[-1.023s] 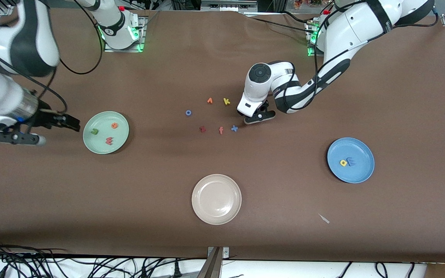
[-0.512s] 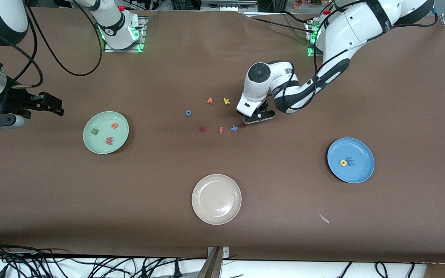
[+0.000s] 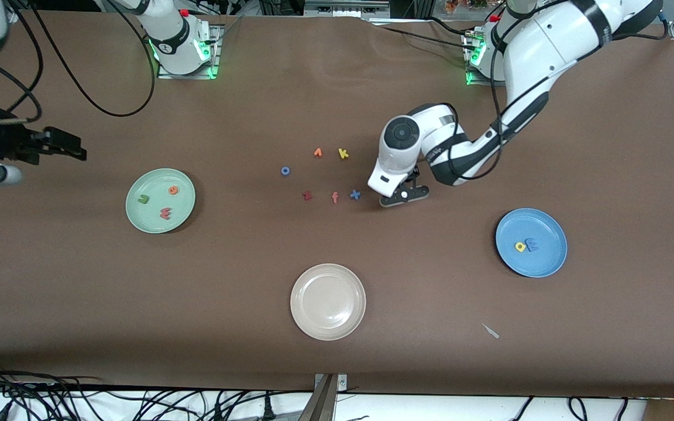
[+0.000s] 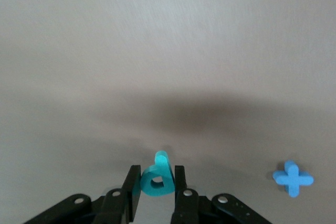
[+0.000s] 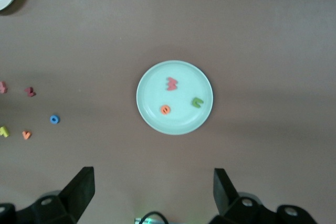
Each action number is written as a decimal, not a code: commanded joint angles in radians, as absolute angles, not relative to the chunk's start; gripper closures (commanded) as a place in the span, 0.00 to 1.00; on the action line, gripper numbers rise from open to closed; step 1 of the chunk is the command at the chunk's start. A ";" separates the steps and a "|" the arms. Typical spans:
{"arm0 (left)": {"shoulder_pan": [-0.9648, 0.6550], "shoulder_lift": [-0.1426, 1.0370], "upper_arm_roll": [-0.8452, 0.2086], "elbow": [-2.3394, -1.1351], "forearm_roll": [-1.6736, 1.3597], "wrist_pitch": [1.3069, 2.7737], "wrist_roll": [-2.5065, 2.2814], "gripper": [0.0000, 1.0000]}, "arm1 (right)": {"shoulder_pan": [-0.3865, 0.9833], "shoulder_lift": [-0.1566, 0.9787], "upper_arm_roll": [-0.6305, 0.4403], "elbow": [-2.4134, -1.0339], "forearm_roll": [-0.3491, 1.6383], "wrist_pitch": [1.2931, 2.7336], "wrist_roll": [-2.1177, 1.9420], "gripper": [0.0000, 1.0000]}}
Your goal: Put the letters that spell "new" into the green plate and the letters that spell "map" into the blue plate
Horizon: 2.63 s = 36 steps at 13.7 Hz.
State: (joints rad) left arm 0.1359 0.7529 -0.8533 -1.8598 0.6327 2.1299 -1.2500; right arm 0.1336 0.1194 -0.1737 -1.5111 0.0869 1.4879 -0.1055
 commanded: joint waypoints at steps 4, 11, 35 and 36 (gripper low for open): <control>0.331 0.735 -0.893 -1.752 0.563 1.968 -0.861 0.94 | -0.017 -0.029 -0.023 -1.687 -0.011 1.661 -0.123 0.00; 0.558 0.715 -0.832 -1.752 0.638 1.944 -0.358 0.92 | -0.017 -0.020 -0.051 -1.654 0.041 1.617 -0.104 0.00; 0.283 0.330 -0.371 -1.618 0.182 1.677 -0.121 0.00 | 0.011 -0.008 -0.034 -1.629 0.029 1.609 -0.103 0.00; 0.211 0.293 -0.286 -1.618 0.119 1.677 -0.127 0.00 | 0.011 -0.006 -0.034 -1.629 0.031 1.609 -0.103 0.00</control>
